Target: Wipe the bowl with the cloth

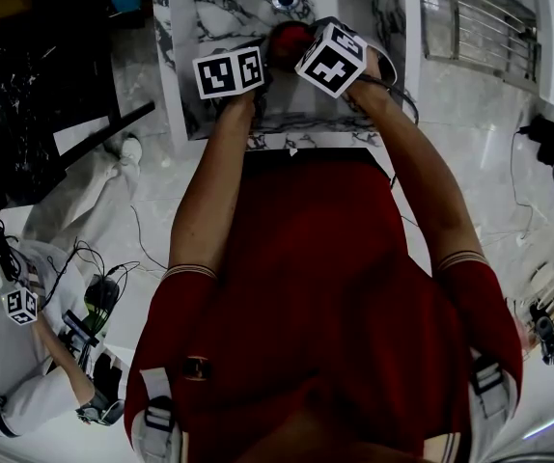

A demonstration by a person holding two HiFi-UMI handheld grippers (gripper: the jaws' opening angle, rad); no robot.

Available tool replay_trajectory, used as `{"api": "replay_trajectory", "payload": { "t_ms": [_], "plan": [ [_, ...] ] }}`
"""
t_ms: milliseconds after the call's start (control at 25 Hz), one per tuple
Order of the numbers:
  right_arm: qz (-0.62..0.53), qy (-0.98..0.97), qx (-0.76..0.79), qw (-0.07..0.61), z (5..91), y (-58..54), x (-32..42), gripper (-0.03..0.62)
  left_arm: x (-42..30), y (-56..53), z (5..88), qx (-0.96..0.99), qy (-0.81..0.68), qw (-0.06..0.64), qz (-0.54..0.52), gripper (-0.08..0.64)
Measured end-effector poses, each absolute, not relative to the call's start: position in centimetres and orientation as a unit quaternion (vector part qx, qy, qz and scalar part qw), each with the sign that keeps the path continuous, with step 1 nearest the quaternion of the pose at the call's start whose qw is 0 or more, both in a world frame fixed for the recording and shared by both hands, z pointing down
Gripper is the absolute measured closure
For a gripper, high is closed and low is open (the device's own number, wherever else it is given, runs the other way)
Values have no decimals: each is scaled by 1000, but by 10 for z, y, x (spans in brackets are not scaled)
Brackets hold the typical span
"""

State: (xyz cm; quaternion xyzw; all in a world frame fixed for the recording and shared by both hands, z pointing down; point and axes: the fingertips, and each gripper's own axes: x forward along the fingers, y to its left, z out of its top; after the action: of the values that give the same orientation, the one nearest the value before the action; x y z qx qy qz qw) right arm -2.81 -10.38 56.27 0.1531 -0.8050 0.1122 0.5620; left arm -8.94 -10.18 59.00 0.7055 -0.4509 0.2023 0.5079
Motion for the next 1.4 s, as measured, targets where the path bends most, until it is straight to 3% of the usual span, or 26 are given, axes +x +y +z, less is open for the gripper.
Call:
{"api": "replay_trajectory", "payload": {
  "t_ms": [840, 1400],
  "plan": [
    [127, -792, 61, 594, 577, -64, -41, 503, -90, -101, 591, 703, -455, 510, 199, 545],
    [102, -807, 116, 570, 576, -91, -51, 503, -91, -100, 590, 704, -454, 509, 198, 545]
  ]
}}
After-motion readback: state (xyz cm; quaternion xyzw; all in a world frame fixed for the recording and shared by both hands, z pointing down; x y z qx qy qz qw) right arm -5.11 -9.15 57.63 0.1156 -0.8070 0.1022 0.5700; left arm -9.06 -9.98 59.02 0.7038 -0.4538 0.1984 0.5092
